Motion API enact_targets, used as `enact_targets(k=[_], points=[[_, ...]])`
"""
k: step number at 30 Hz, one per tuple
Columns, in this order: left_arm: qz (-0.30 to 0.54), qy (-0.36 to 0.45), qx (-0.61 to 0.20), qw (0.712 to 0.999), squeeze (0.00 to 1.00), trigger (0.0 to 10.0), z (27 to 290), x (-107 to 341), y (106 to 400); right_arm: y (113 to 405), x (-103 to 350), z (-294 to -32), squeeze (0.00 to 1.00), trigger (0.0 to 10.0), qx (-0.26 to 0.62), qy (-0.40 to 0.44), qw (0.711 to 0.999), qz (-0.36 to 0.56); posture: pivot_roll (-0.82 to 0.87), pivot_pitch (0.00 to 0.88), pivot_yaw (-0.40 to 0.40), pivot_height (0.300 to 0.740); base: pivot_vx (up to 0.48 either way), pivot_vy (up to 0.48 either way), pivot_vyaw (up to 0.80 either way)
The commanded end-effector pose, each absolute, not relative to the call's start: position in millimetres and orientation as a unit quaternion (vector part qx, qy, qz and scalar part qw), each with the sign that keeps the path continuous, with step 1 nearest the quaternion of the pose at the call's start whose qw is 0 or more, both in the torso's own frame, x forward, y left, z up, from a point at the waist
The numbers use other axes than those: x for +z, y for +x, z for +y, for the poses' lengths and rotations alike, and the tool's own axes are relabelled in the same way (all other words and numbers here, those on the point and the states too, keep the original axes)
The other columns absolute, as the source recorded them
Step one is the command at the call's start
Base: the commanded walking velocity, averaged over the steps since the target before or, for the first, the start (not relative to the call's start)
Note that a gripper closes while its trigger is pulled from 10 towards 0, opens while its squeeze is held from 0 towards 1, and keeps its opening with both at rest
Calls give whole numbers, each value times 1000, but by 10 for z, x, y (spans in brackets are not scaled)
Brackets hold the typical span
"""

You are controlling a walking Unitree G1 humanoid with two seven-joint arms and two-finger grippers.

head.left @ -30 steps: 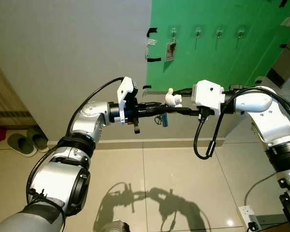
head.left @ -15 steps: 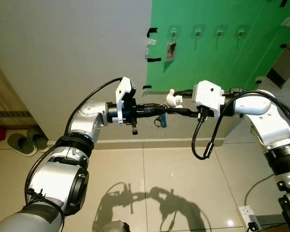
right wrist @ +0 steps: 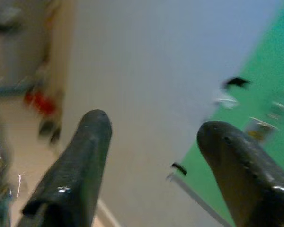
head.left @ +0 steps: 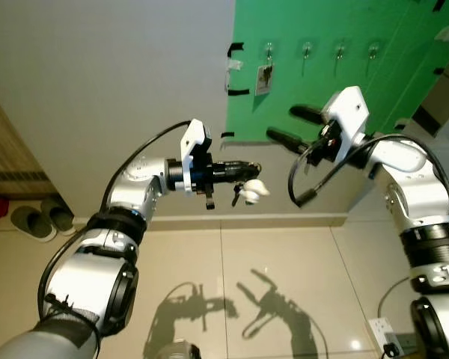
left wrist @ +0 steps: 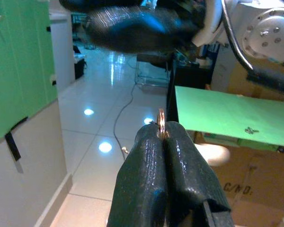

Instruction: Hang keys on a hook

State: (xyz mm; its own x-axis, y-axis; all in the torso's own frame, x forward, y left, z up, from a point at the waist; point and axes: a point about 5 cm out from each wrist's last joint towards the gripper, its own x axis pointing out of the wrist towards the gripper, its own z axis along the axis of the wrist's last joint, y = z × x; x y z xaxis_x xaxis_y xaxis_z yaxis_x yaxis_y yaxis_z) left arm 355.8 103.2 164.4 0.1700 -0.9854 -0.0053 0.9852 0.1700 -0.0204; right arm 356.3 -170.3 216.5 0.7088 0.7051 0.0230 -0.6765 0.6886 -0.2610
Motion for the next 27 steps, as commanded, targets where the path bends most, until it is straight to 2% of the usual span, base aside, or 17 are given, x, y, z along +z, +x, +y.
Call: enact_targets(k=[1,3,5,6,7,8,9,10,16,17,20,23,27], points=[[8,-15,-638,770,0,0,1011,1624,3544,3568,2080,-1797,1000,10000,325,-51,943,-57,-67,0,-5,740,0,0,0],[13,-20,-633,774,0,0,1010,1599,3538,3569,2057,-1808,1000,10000,302,-24,951,-60,-66,0,-4,740,0,0,0],[18,-37,-613,789,0,0,1017,1529,3517,3551,1976,-1825,1000,10000,249,35,965,-68,-63,0,1,740,0,0,0],[17,-49,-589,806,0,0,1030,1492,3515,3512,1895,-1824,1000,10000,225,44,971,-68,-61,0,3,740,0,0,0],[13,-56,-561,826,0,0,1054,1463,3521,3468,1815,-1817,663,10000,206,45,975,-67,-60,0,6,740,0,0,0],[13,-56,-561,826,0,0,1054,1463,3521,3468,1815,-1817,663,10000,206,45,975,-67,-60,0,6,740,0,0,0],[2,-69,-508,859,0,8824,1109,1429,3533,3372,1672,-1800,0,10000,178,39,981,-63,-55,0,8,740,0,0,0],[-7,-78,-475,876,0,10000,1147,1422,3541,3313,1581,-1794,0,10000,159,41,985,-60,-54,0,9,740,0,0,0],[-26,-107,-350,930,0,10000,1221,1393,3504,3047,1244,-1779,0,10000,79,54,995,-36,-47,0,14,740,0,0,0],[-26,-107,-350,930,0,10000,1221,1393,3504,3047,1244,-1779,0,10000,79,54,995,-36,-47,0,14,740,0,0,0],[-34,-99,-200,974,0,10000,1299,1285,3374,2881,1113,-1845,0,10000,17,48,998,-33,-46,0,25,740,0,0,0],[-33,-65,-136,988,0,10000,1406,1157,3197,2733,1001,-1926,0,10000,-19,30,999,-25,-41,0,25,740,0,0,0],[-27,-37,-125,991,0,10000,1470,1055,3017,2570,885,-1958,0,10000,-34,22,999,-14,-37,0,20,740,0,0,0]])
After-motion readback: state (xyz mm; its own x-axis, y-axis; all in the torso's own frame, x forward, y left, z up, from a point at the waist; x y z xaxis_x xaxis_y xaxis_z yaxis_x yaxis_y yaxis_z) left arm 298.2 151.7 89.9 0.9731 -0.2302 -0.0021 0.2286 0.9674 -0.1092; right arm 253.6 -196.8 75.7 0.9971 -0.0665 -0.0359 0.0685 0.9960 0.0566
